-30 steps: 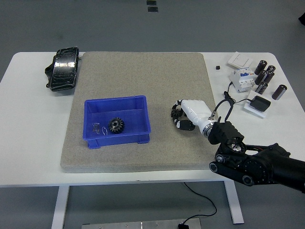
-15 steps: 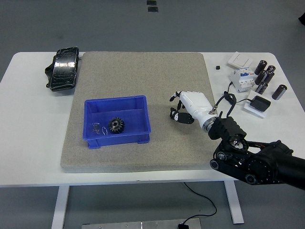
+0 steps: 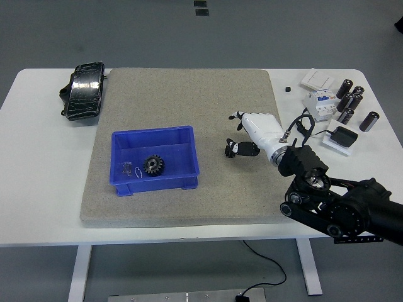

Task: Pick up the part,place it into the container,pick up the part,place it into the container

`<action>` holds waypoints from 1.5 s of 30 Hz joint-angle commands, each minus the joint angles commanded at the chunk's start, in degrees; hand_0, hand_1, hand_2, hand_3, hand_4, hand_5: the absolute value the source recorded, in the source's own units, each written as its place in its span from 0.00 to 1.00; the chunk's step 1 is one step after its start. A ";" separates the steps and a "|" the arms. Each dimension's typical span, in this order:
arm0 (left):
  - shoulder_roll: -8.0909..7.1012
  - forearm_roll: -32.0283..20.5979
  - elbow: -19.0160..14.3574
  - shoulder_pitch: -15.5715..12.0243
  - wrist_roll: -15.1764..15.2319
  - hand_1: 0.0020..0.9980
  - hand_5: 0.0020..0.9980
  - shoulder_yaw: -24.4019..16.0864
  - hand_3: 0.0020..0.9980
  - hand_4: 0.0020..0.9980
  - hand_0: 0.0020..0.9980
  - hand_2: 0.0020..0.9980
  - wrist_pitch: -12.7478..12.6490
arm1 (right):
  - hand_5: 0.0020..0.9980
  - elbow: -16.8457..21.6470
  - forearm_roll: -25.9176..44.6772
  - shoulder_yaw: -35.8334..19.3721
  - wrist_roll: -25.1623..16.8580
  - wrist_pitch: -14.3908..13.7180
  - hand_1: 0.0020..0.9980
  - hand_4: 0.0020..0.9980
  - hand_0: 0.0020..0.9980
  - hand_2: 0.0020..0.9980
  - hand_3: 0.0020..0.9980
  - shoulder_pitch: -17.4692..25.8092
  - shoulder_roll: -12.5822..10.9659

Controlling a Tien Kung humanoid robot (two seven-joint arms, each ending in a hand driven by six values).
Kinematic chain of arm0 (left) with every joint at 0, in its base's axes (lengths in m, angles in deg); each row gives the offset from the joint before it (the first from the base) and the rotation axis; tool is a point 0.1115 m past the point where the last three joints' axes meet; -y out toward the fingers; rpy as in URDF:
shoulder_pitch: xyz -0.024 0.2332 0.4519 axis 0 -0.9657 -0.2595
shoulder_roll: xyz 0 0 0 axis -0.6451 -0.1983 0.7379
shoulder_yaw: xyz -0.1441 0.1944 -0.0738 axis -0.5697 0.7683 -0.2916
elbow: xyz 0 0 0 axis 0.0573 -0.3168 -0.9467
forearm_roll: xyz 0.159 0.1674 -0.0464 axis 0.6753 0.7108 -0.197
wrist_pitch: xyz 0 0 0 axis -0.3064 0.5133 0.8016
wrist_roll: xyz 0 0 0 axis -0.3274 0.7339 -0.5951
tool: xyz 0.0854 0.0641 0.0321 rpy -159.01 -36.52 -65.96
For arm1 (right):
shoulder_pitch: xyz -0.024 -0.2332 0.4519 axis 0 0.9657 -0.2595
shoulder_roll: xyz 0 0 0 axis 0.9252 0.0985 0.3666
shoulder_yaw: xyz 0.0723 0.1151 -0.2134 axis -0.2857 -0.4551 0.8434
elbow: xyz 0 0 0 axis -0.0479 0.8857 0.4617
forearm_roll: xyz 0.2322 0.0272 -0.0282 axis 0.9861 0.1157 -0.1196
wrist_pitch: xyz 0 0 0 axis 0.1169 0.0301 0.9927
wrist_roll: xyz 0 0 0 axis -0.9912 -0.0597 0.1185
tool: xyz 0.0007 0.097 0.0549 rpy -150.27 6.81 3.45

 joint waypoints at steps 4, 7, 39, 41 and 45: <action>0.03 -0.06 0.00 0.01 0.01 0.66 0.53 0.06 0.55 0.54 0.68 0.61 -0.01 | 0.58 0.48 -0.07 0.19 0.36 0.65 0.68 0.96 0.38 0.90 0.91 0.18 -0.01; -0.02 0.02 -0.05 -0.05 -0.08 0.66 0.53 0.02 0.55 0.54 0.68 0.61 -0.08 | 0.58 0.70 -0.09 0.54 0.52 0.87 0.68 0.96 0.38 0.90 0.91 0.25 -0.07; -0.02 -0.18 -0.02 0.00 0.14 0.66 0.53 0.25 0.55 0.54 0.68 0.61 0.03 | 0.31 -4.66 5.82 8.00 -0.59 -0.27 0.45 0.68 0.28 0.60 0.68 -1.13 1.97; -0.01 -0.29 0.01 -0.01 0.21 0.66 0.53 0.34 0.55 0.54 0.68 0.61 0.05 | 0.32 -4.66 5.85 8.20 -0.61 -0.38 0.44 0.68 0.28 0.58 0.68 -1.19 2.13; -0.05 -0.87 0.14 0.00 0.64 0.66 0.53 0.66 0.55 0.54 0.68 0.61 0.06 | 0.32 -4.76 6.02 8.70 -0.67 -0.52 0.44 0.68 0.28 0.58 0.68 -1.23 2.31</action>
